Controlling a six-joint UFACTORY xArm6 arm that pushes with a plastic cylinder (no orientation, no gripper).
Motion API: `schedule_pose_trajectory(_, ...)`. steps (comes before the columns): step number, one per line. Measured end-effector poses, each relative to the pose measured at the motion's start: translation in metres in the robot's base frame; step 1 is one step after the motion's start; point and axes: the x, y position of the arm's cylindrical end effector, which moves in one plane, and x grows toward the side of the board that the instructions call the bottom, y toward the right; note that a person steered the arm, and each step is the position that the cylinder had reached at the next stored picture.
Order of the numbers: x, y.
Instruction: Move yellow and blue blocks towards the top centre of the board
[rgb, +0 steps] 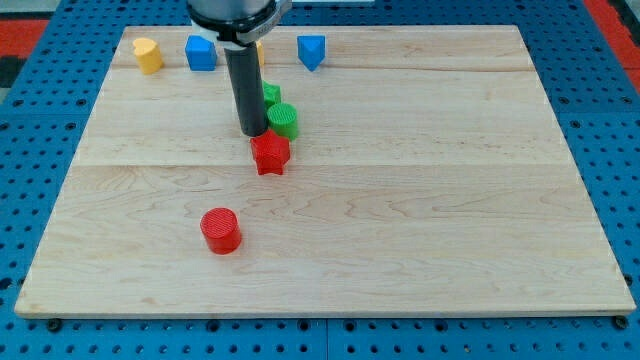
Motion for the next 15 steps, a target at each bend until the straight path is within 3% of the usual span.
schedule_pose_trajectory(2,0.005,-0.154)
schedule_pose_trajectory(3,-0.018,-0.203)
schedule_pose_trajectory(4,-0.071,-0.213)
schedule_pose_trajectory(5,-0.117,-0.185)
schedule_pose_trajectory(6,-0.134,-0.184)
schedule_pose_trajectory(9,-0.134,0.019)
schedule_pose_trajectory(10,-0.134,0.04)
schedule_pose_trajectory(11,-0.118,0.006)
schedule_pose_trajectory(12,-0.07,0.046)
schedule_pose_trajectory(13,-0.065,0.16)
schedule_pose_trajectory(14,-0.085,0.186)
schedule_pose_trajectory(15,-0.101,0.177)
